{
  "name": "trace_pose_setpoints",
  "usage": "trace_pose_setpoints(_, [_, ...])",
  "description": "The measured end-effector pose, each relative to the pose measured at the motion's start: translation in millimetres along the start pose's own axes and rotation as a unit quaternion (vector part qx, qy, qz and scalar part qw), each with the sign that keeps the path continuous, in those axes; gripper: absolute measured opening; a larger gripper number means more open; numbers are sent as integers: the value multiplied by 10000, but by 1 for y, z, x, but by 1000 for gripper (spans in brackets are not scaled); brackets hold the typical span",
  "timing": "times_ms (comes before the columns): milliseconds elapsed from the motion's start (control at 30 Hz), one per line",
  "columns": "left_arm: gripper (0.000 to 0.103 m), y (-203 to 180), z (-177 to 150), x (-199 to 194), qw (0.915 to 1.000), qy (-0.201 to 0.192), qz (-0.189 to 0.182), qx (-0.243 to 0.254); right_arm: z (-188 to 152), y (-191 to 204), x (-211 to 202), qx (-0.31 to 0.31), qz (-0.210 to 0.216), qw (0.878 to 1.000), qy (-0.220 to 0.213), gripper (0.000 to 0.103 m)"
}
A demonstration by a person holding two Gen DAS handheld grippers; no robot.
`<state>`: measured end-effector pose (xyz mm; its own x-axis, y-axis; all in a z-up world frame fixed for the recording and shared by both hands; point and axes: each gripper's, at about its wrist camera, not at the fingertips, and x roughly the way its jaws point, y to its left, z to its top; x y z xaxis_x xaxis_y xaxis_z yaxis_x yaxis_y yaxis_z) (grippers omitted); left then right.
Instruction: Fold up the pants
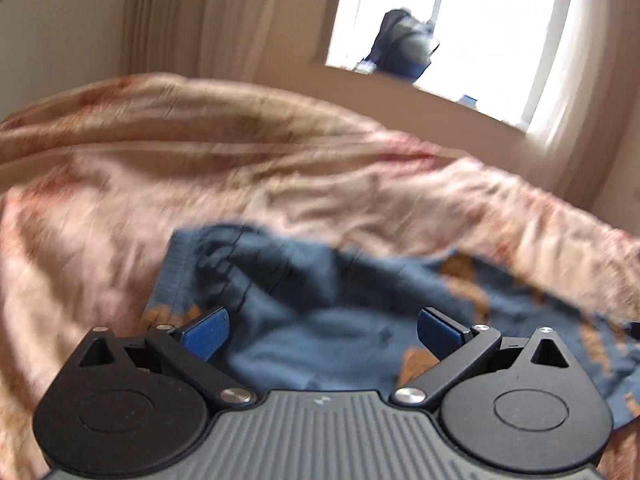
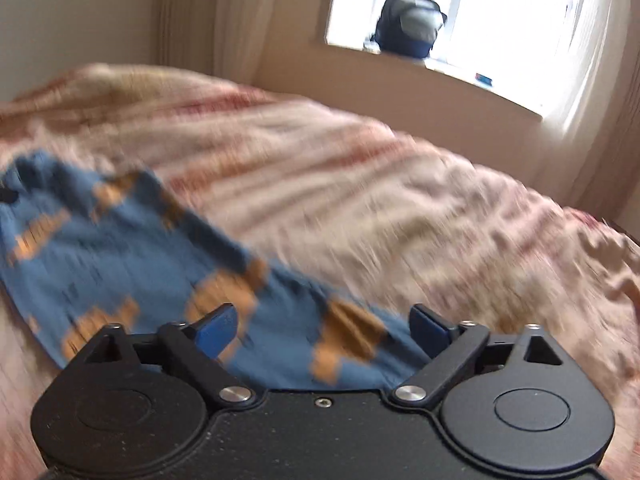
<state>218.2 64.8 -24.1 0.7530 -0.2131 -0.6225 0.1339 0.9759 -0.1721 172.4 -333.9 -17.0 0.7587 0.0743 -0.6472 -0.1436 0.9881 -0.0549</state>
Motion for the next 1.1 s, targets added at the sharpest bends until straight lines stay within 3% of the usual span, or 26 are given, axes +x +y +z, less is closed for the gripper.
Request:
trace_pose_setpoints(100, [103, -19, 19, 16, 9980, -70, -428, 467, 12, 26, 31, 129, 475, 9988, -85, 99])
trace_pose_setpoints(200, [103, -49, 38, 46, 9907, 139, -729, 1143, 5, 42, 44, -397, 577, 9974, -168, 99])
trace_pose_setpoints(300, [103, -84, 47, 92, 9717, 771, -943, 2023, -15, 42, 54, -862, 182, 9958, -240, 100])
trace_pose_setpoints(400, [102, -110, 42, 133, 9529, 1042, -585, 2789, -18, 24, 65, -433, 187, 9988, -100, 100])
trace_pose_setpoints(600, [103, -123, 38, 156, 9349, 545, -344, 3490, -17, -6, 75, 214, -230, 9995, 5, 102])
trace_pose_setpoints(733, [103, -127, 48, 146, 9435, 391, -20, 3290, -15, -19, 74, 433, -752, 9962, 15, 102])
trace_pose_setpoints(833, [103, -124, 49, 122, 9513, 263, -433, 3041, -12, -17, 64, 241, -1032, 9940, -282, 102])
trace_pose_setpoints(967, [103, -123, 28, 95, 9584, 334, -1075, 2621, -7, -8, 52, 225, -225, 9976, -609, 102])
trace_pose_setpoints(1033, [103, -123, 14, 98, 9650, 611, -1038, 2328, -8, 7, 58, -52, -157, 9991, -391, 102])
trace_pose_setpoints(1100, [103, -114, -2, 106, 9777, 784, -788, 1782, -13, 21, 67, -363, -328, 9988, -92, 102])
